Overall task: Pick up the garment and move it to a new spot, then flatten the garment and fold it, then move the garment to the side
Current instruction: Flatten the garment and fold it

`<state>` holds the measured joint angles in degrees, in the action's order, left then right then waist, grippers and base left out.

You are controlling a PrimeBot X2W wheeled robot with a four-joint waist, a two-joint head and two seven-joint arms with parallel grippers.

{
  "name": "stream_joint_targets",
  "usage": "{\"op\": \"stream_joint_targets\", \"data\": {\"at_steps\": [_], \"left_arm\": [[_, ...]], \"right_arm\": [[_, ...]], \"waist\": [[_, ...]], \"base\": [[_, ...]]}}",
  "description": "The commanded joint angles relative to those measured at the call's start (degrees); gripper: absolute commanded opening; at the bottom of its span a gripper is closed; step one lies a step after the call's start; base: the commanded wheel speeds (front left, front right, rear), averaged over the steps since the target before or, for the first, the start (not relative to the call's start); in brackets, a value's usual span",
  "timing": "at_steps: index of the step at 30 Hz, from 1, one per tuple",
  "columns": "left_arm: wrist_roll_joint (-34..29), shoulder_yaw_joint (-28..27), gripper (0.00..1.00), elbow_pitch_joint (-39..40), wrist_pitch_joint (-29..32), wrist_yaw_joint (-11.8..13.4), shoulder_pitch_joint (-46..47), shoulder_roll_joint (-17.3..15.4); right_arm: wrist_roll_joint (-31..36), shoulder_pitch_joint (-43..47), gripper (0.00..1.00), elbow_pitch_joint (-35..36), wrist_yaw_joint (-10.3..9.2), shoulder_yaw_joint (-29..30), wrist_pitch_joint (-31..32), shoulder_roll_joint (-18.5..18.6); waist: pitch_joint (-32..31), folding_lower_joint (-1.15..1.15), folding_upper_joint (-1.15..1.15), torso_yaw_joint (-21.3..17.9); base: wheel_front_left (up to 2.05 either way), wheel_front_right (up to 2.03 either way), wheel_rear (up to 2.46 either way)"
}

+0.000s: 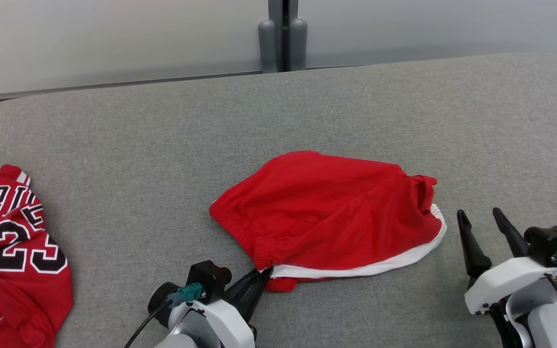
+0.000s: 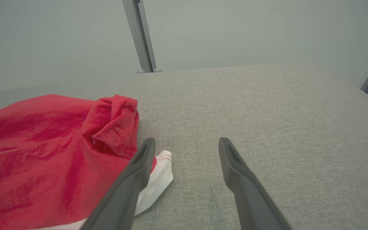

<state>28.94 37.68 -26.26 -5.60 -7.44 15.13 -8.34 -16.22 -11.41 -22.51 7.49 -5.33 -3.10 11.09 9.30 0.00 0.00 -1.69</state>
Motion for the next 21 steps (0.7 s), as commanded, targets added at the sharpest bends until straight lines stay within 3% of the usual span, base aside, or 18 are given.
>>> {"op": "stream_joint_targets", "data": {"at_steps": [1,12,13,14,16,17,18,21], "left_arm": [[0.45,0.05,0.00,-0.13,-0.28,-0.05,0.87,-0.28],[0.98,0.70,0.00,-1.07,-2.63,0.06,3.44,-0.18],[1.05,0.58,0.00,-1.17,-2.87,0.11,3.46,-0.29],[1.08,0.50,0.00,-1.31,-3.00,0.17,3.45,-0.45],[0.99,0.42,0.00,-1.59,-3.21,0.31,3.71,-0.54],[0.94,0.30,0.00,-1.66,-3.45,0.38,3.90,-0.61],[1.00,0.23,0.00,-1.74,-3.65,0.43,4.07,-0.62],[1.28,-0.18,0.00,-1.66,-4.54,0.75,4.25,-0.61]], "right_arm": [[-0.25,-0.58,1.00,-0.89,0.01,-0.47,-0.01,0.35],[-4.89,-7.77,1.00,-14.85,0.01,-6.61,0.01,0.76],[-5.29,-8.33,0.86,-15.92,0.01,-7.13,0.37,0.71],[-5.69,-8.76,0.49,-17.10,0.01,-7.92,1.07,0.63],[-6.80,-9.41,0.36,-19.10,0.01,-9.37,1.78,0.59],[-7.24,-9.66,0.11,-19.80,0.01,-9.99,1.65,0.64],[-7.75,-9.72,0.00,-20.40,0.00,-10.44,1.41,0.70],[-9.18,-9.51,0.00,-21.36,-0.05,-10.93,-0.03,1.46]], "waist": [[0.66,0.00,0.00,0.72],[3.14,0.00,0.00,2.55],[3.28,0.00,0.00,2.55],[3.41,0.00,0.00,2.55],[3.64,0.00,0.00,2.66],[3.71,0.00,0.00,2.74],[3.73,0.00,0.00,2.84],[3.51,0.00,0.00,3.14]], "base": [[0.00,0.00,0.00],[0.00,0.00,0.00],[0.00,0.00,0.00],[0.00,0.00,0.00],[0.00,0.00,0.00],[0.00,0.00,0.00],[0.00,0.00,0.00],[0.00,0.00,0.00]]}}
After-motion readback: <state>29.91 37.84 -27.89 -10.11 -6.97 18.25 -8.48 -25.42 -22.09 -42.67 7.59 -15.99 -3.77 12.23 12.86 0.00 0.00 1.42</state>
